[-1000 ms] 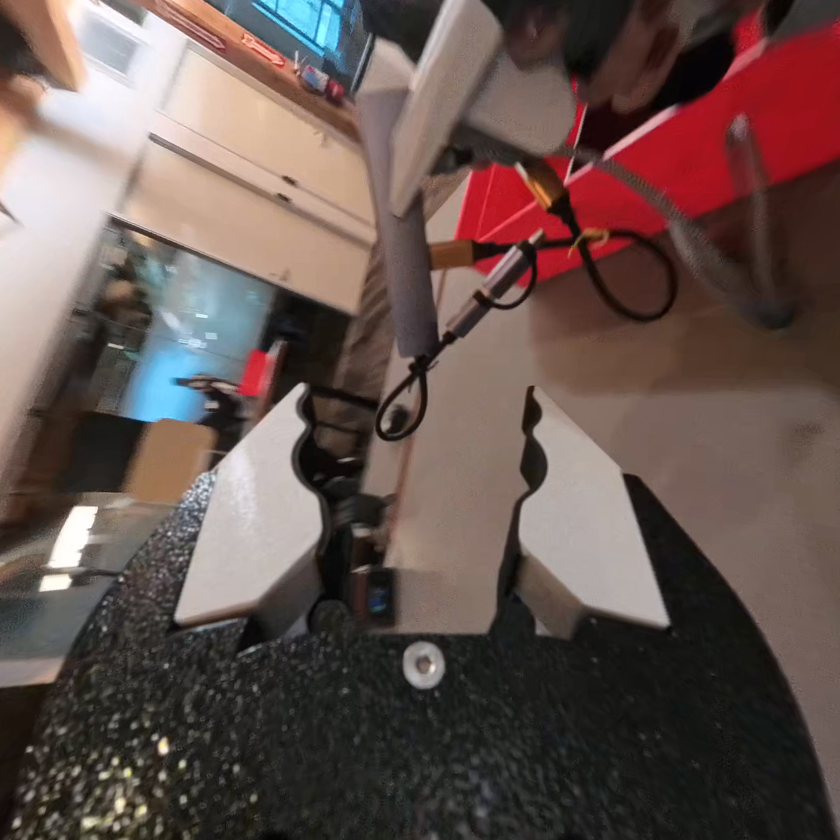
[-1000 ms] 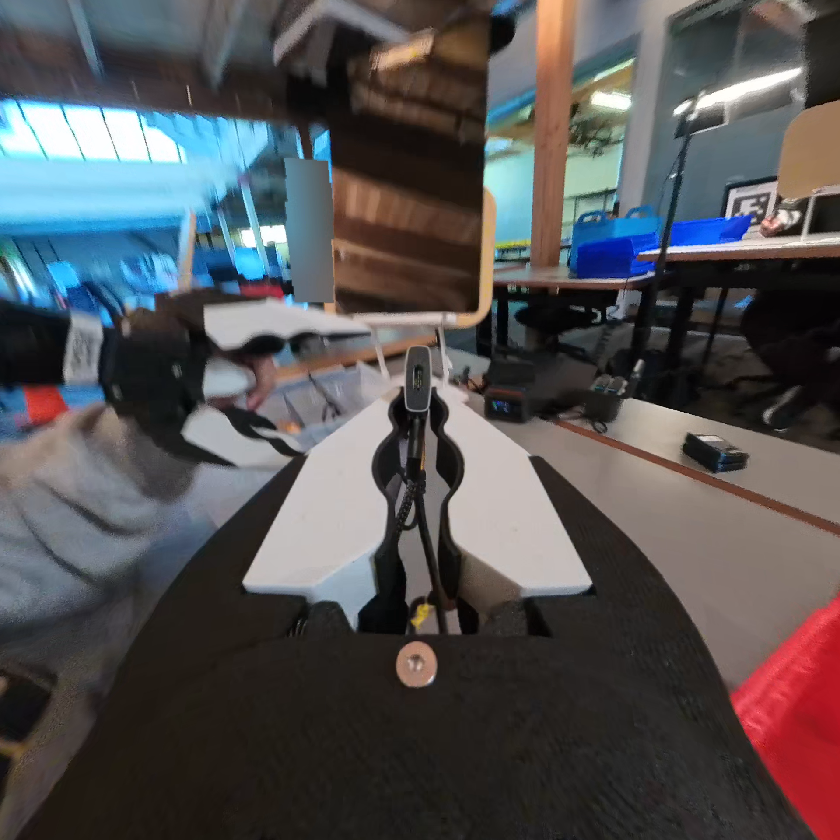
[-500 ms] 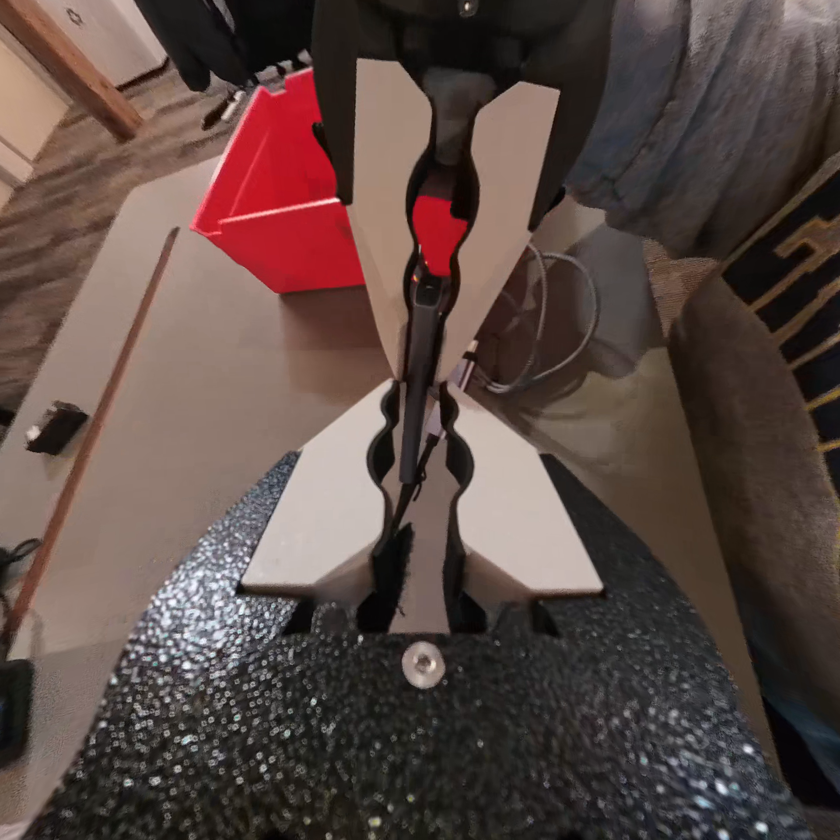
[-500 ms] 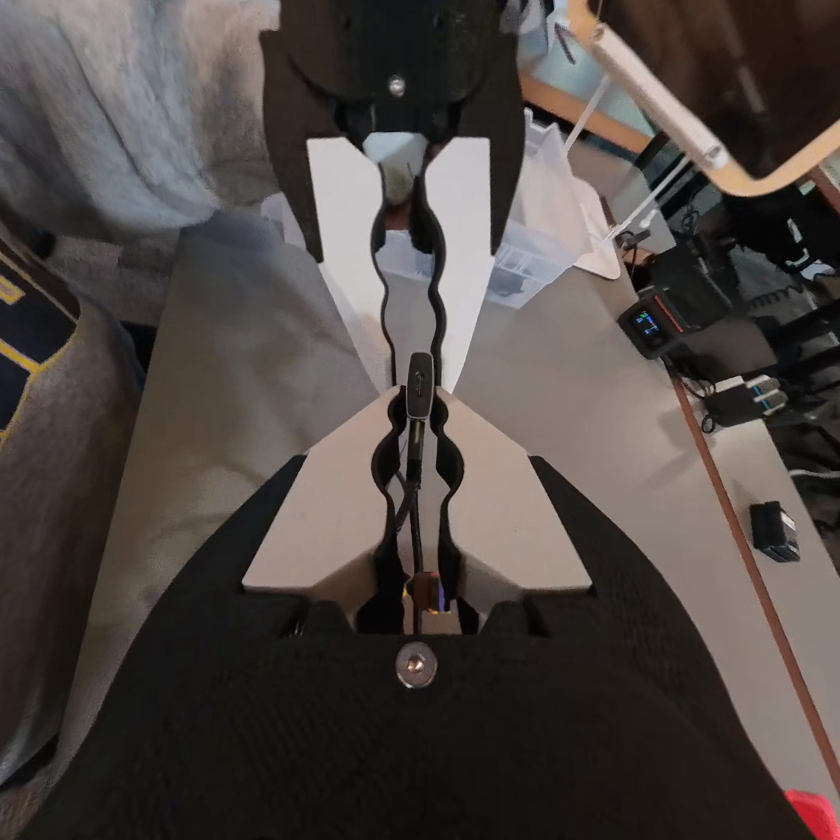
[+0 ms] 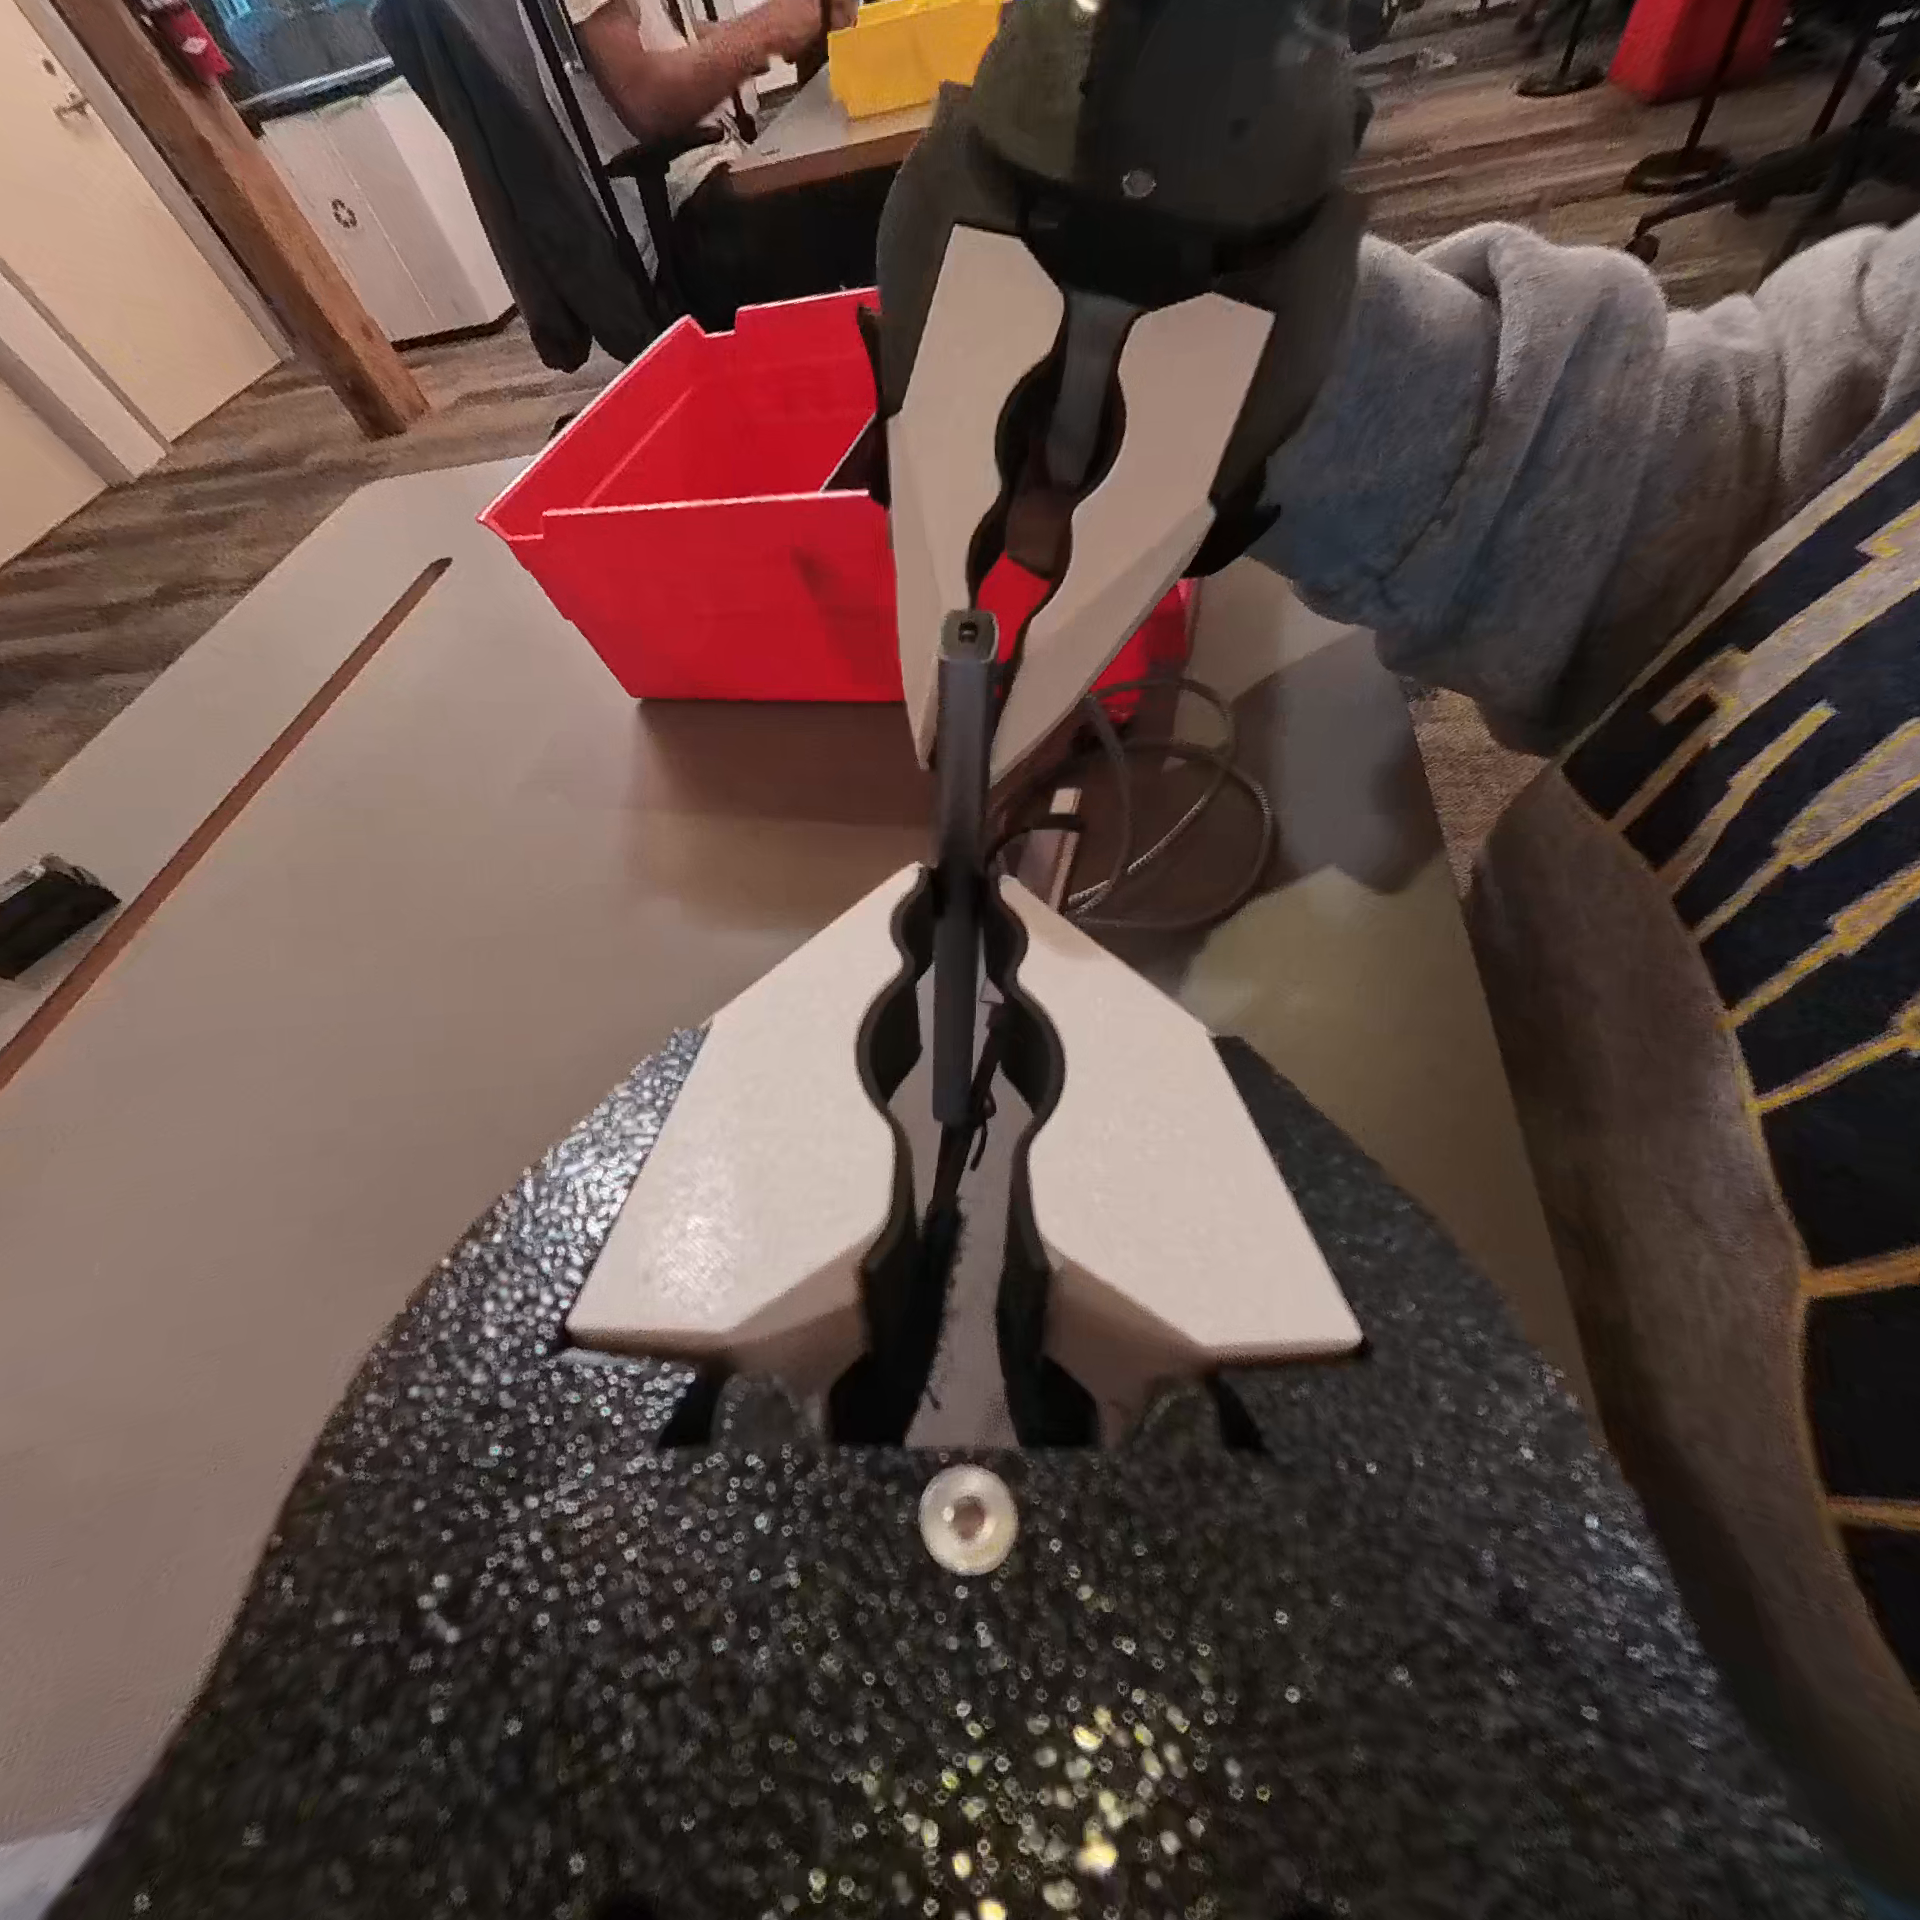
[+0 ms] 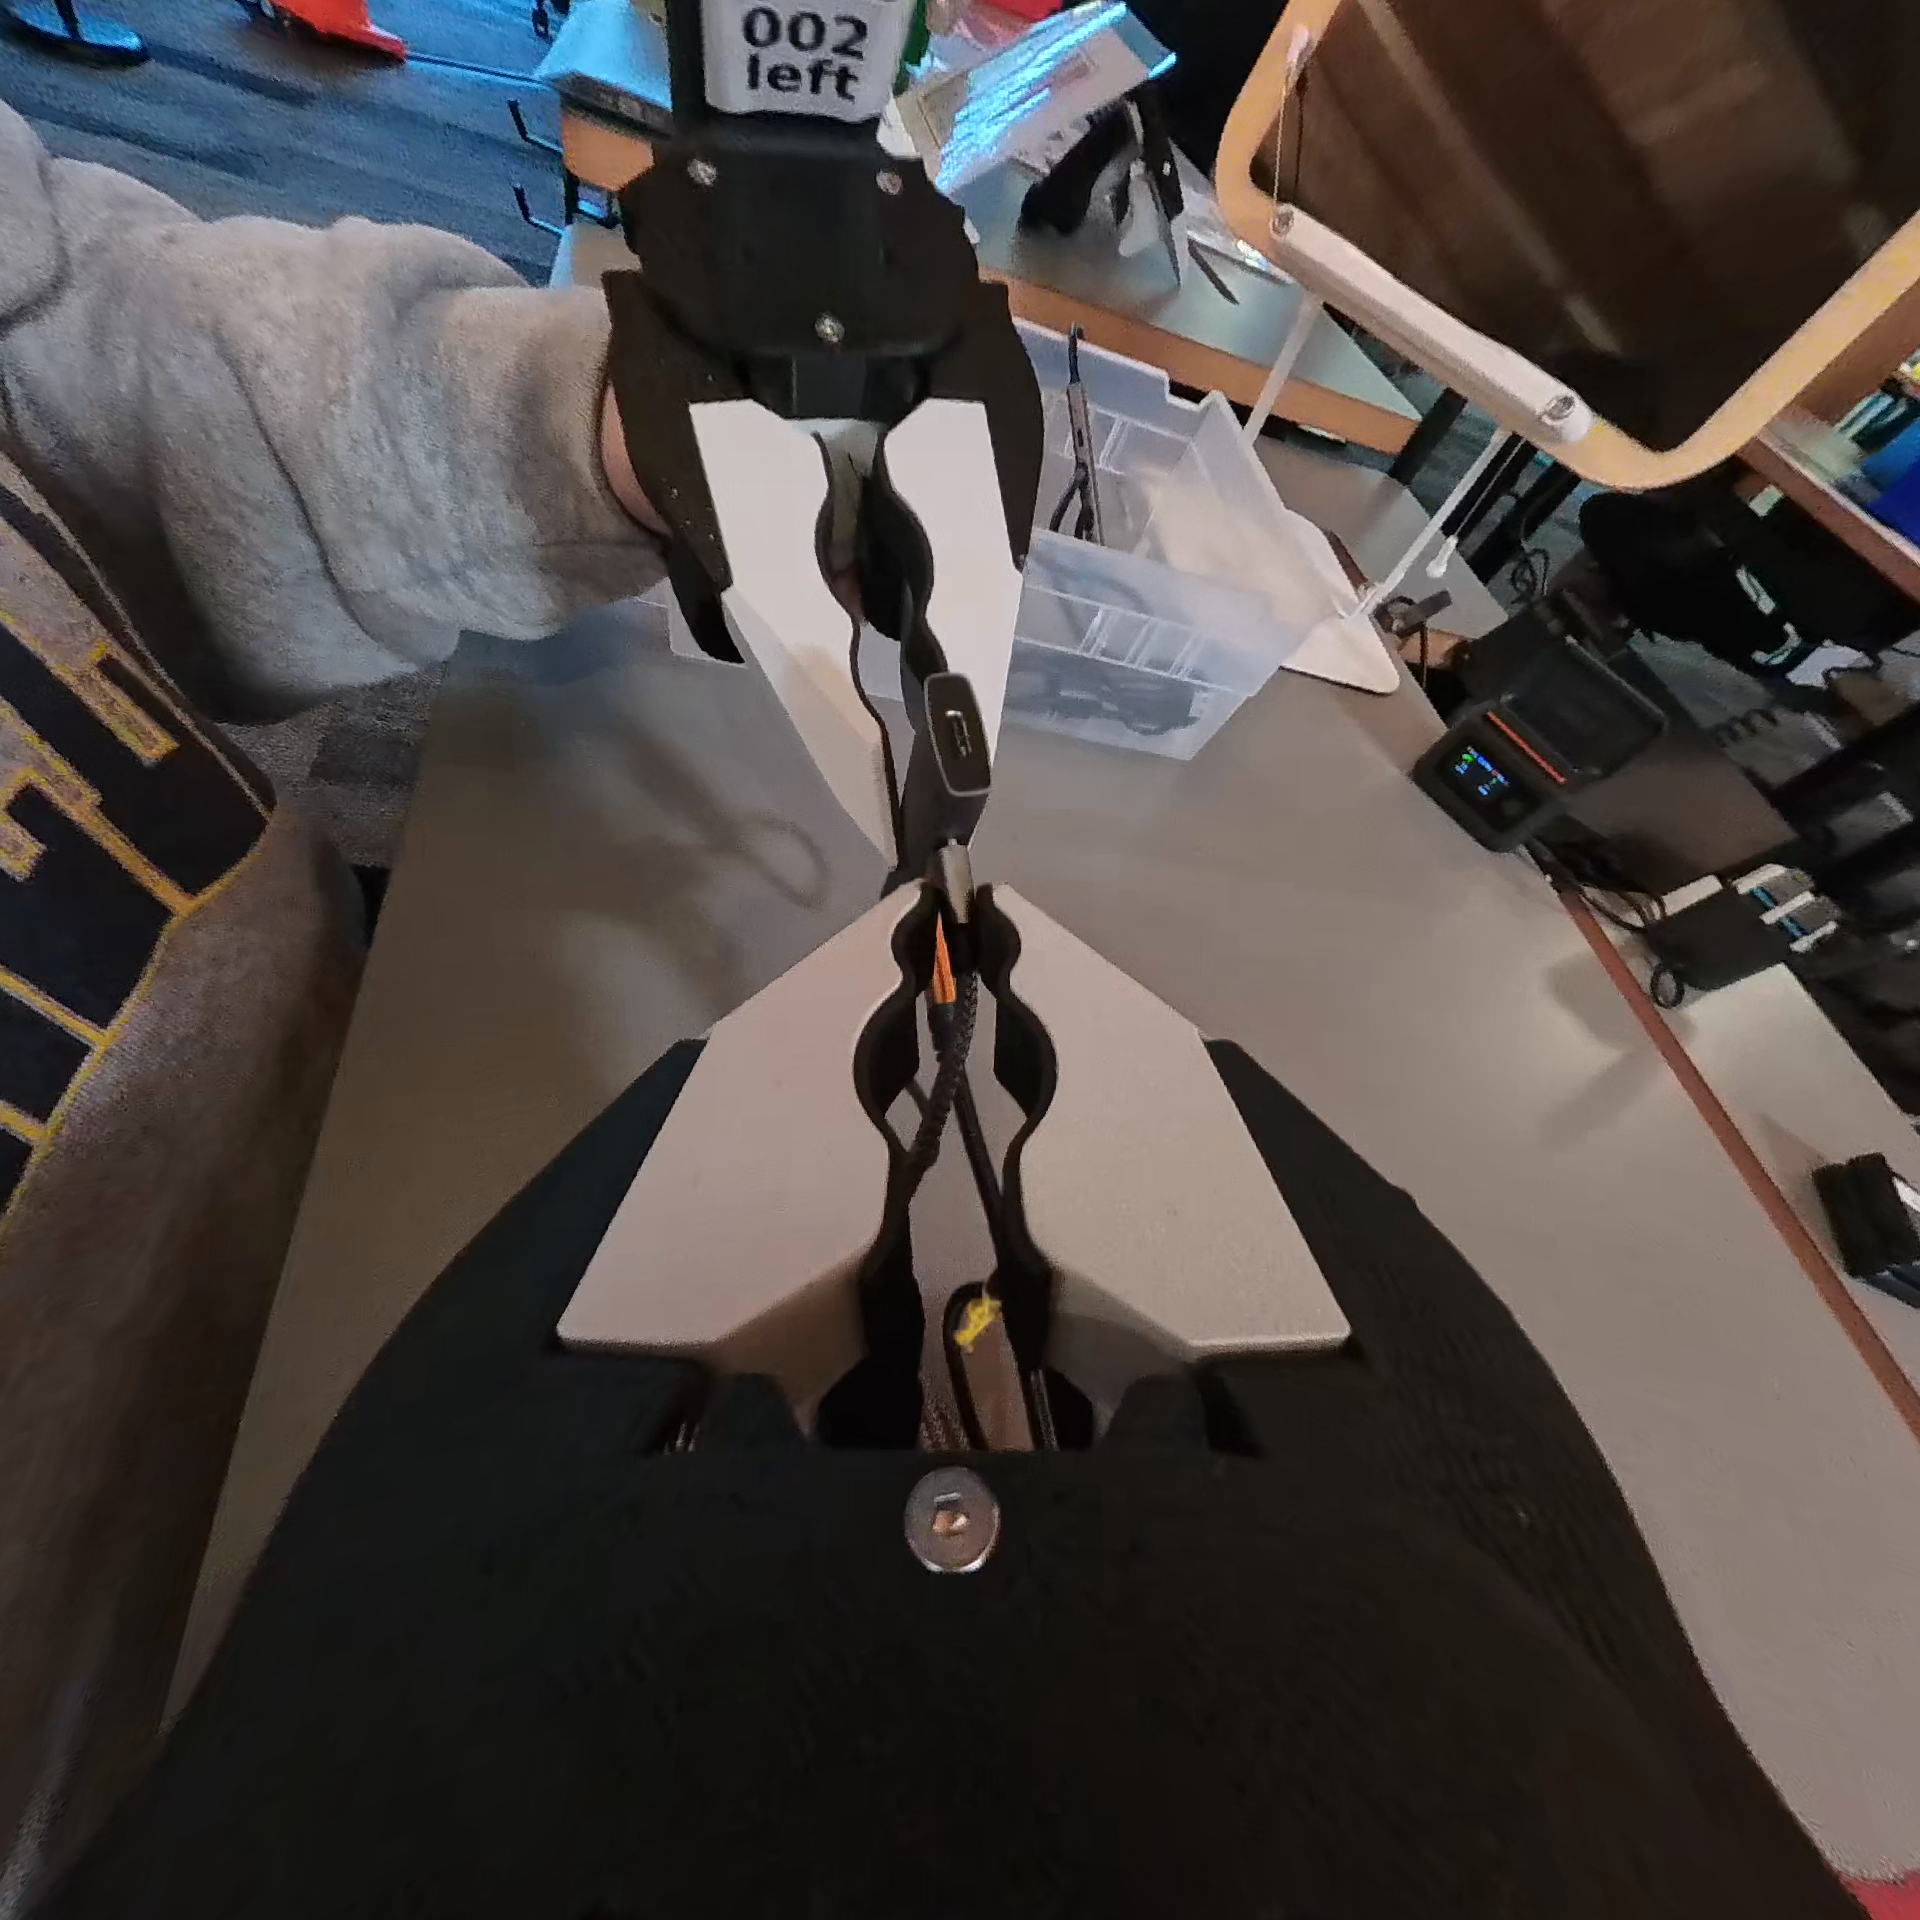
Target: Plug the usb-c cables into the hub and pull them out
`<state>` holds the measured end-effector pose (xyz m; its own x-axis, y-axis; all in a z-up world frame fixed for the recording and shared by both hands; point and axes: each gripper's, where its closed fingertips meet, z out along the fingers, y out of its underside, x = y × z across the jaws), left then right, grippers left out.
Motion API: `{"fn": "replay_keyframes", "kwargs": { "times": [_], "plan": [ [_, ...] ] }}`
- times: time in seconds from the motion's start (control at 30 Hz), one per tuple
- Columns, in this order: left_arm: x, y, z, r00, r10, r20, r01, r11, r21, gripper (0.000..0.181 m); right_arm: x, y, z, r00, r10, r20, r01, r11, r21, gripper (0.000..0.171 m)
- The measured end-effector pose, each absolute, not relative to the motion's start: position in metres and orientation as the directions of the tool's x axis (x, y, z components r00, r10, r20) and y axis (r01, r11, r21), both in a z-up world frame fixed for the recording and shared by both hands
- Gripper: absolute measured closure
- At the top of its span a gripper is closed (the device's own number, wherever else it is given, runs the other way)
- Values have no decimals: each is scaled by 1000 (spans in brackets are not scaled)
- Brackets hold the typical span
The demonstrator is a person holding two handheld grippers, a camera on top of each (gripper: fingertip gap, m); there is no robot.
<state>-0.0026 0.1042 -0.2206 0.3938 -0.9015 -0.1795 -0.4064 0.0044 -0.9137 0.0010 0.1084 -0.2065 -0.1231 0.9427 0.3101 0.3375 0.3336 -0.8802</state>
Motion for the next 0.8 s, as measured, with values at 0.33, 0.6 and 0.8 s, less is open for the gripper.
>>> {"fn": "replay_keyframes", "kwargs": {
  "times": [0.33,0.6,0.8],
  "plan": [
    [3,96,-203,356,-893,-276,-430,106,-897,174,-2,101,-211,-188,911,367,376,412,-830,167],
    [-24,70,-187,413,-802,-431,-553,155,-819,175,35,110,-198,-149,889,433,379,456,-805,167],
    [-59,58,-170,586,-698,-412,-526,60,-849,175,81,133,-105,124,907,401,139,385,-912,167]
  ]
}}
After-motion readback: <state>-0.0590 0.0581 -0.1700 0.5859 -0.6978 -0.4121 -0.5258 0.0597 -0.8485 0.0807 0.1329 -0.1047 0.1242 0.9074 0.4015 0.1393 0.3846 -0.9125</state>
